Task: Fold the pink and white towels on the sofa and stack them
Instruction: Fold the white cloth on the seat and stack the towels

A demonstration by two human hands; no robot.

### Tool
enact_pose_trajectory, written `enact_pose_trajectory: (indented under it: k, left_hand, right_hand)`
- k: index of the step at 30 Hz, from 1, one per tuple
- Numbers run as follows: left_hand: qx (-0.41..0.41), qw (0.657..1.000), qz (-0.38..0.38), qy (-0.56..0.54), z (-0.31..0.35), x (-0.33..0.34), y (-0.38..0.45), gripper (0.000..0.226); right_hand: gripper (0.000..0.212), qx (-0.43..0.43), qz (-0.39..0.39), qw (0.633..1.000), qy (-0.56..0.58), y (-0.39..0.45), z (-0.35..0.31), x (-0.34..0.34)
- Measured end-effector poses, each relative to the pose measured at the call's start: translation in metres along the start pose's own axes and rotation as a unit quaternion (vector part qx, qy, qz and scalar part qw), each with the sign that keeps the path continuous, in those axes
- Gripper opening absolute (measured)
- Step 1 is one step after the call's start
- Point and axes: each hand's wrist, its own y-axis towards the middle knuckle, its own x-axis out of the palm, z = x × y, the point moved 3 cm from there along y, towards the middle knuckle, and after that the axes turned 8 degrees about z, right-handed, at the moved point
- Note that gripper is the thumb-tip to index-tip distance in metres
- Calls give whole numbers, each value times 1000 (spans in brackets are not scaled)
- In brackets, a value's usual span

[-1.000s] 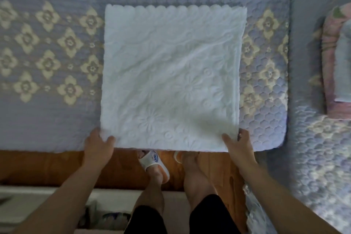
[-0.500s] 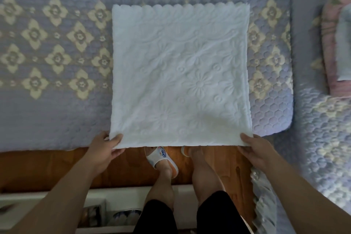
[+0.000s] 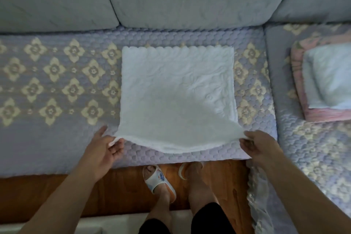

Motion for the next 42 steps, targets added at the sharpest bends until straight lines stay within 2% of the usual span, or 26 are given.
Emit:
enact_pose_trajectory:
  k: [1, 2, 4, 6, 9, 10, 12, 13, 14, 16, 17, 18, 19, 25, 31, 34, 35, 36, 38, 40, 42]
  left_hand:
    - [8, 999, -7, -30, 23, 13, -4, 29]
    - [12, 998, -19, -62, 46, 27, -5, 24]
    - [24, 991, -58, -120, 92, 61, 0, 28]
    - [48, 985, -79, -142, 130, 96, 18, 12]
    - [106, 988, -59, -95, 166, 152, 60, 17]
    - [127, 989, -43, -62, 171, 171, 78, 21]
    - [167, 985, 19, 50, 171, 200, 115, 11]
    - [204, 967, 74, 131, 172, 206, 133, 12]
    - [254, 927, 140, 237, 175, 207, 149, 22]
    - [350, 807, 251, 403, 184, 210, 162, 30]
    - [378, 776, 272, 425, 188, 210, 166, 29]
    - [393, 772, 270, 421, 192, 212, 168, 27]
    - [391, 782, 260, 410, 194, 213, 170, 25]
    - [368, 793, 235, 426, 201, 209, 198, 21]
    - [427, 765, 273, 398, 195, 209, 196, 36]
    - [423, 778, 270, 377, 194, 209, 200, 30]
    - [450, 757, 278, 383, 193, 212, 196, 32]
    - [490, 719, 281, 404, 189, 216, 187, 38]
    - [577, 630, 213, 474, 163, 230, 157, 47]
    - [617, 559, 94, 546, 114, 245, 120, 53]
    - [605, 505, 14, 615, 62, 254, 103, 58]
  right_hand:
    - [48, -29, -20, 999, 12, -6, -27, 10]
    - [47, -52, -39, 998, 24, -9, -54, 22]
    - [27, -69, -72, 993, 61, -7, -108, 50]
    - [13, -72, -108, 987, 93, 4, -155, 83]
    - [8, -74, -151, 981, 99, 38, -201, 134]
    - [9, -83, -156, 981, 76, 53, -208, 149]
    - [12, -138, -123, 983, -11, 85, -214, 174]
    - [11, -191, -85, 974, -91, 102, -213, 184]
    - [6, -250, -38, 952, -172, 115, -212, 191]
    - [19, -349, 59, 889, -290, 128, -213, 199]
    - [25, -383, 87, 868, -304, 129, -214, 202]
    - [28, -407, 96, 859, -296, 130, -216, 203]
    - [28, -419, 94, 858, -283, 129, -218, 204]
    - [27, -401, 84, 863, -295, 136, -231, 223]
    - [21, -439, 121, 831, -320, 140, -222, 229]
    - [30, -403, 120, 851, -313, 139, -223, 232]
    - [33, -406, 134, 849, -311, 135, -225, 234]
    - [35, -436, 168, 826, -316, 127, -225, 234]
    - [42, -551, 231, 733, -326, 97, -217, 235]
    - [49, -642, 187, 666, -330, 55, -182, 245]
    - [57, -662, 78, 634, -393, 22, -129, 264]
